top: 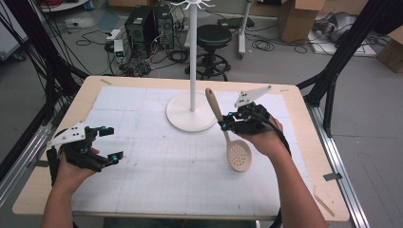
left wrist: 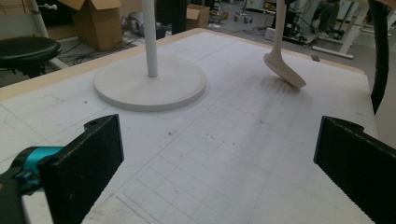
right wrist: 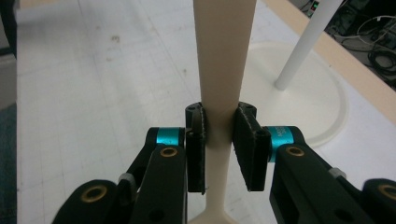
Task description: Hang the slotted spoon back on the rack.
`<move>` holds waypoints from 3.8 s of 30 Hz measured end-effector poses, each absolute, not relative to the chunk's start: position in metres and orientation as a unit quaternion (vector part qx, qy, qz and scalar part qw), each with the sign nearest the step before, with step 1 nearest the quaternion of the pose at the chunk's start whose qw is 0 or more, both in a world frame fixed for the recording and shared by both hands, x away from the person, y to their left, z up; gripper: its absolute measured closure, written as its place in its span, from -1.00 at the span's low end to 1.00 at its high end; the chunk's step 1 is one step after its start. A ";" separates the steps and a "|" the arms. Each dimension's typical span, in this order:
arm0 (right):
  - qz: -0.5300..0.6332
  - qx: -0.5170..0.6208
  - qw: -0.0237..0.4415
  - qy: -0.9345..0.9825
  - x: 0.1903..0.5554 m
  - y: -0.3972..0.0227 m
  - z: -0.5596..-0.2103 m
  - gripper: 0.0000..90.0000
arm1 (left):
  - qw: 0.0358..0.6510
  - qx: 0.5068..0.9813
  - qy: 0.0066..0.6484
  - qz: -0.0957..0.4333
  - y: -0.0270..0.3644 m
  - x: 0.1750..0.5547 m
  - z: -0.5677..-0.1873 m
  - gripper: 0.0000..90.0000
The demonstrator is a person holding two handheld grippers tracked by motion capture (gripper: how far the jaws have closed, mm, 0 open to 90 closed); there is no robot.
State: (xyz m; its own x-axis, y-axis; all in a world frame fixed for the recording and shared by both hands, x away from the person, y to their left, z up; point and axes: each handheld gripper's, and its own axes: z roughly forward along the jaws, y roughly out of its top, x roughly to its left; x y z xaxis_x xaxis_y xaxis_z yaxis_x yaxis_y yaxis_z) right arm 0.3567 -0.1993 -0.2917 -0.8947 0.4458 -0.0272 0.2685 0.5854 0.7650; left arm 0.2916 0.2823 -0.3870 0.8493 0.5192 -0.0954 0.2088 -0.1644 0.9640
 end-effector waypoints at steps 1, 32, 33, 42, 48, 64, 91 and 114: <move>0.414 0.204 0.108 0.880 0.360 -0.200 -0.288 0.68 | 0.600 0.751 0.243 0.130 0.282 0.291 -0.387 -0.95; 0.471 0.205 0.109 0.851 0.424 -0.191 -0.205 0.67 | 0.601 0.750 0.246 0.128 0.285 0.292 -0.390 -0.95; 0.475 0.204 0.111 0.849 0.426 -0.192 -0.203 0.68 | 0.599 0.752 0.245 0.126 0.284 0.292 -0.390 -0.95; 0.479 0.221 0.126 0.840 0.449 -0.198 -0.186 0.67 | 0.601 0.750 0.245 0.127 0.285 0.292 -0.390 -0.95; 0.471 0.238 0.137 0.839 0.463 -0.197 -0.175 0.67 | 0.599 0.752 0.243 0.126 0.284 0.293 -0.390 -0.95; 0.458 0.270 0.132 0.837 0.491 -0.186 -0.169 0.67 | 0.607 0.746 0.242 0.126 0.286 0.292 -0.389 -0.95; 0.439 0.266 0.141 0.846 0.495 -0.153 -0.173 0.39 | 0.610 0.745 0.240 0.127 0.288 0.291 -0.387 -0.95; 0.463 0.228 0.151 0.843 0.435 -0.195 -0.199 -0.17 | 0.609 0.746 0.239 0.125 0.283 0.290 -0.387 -0.95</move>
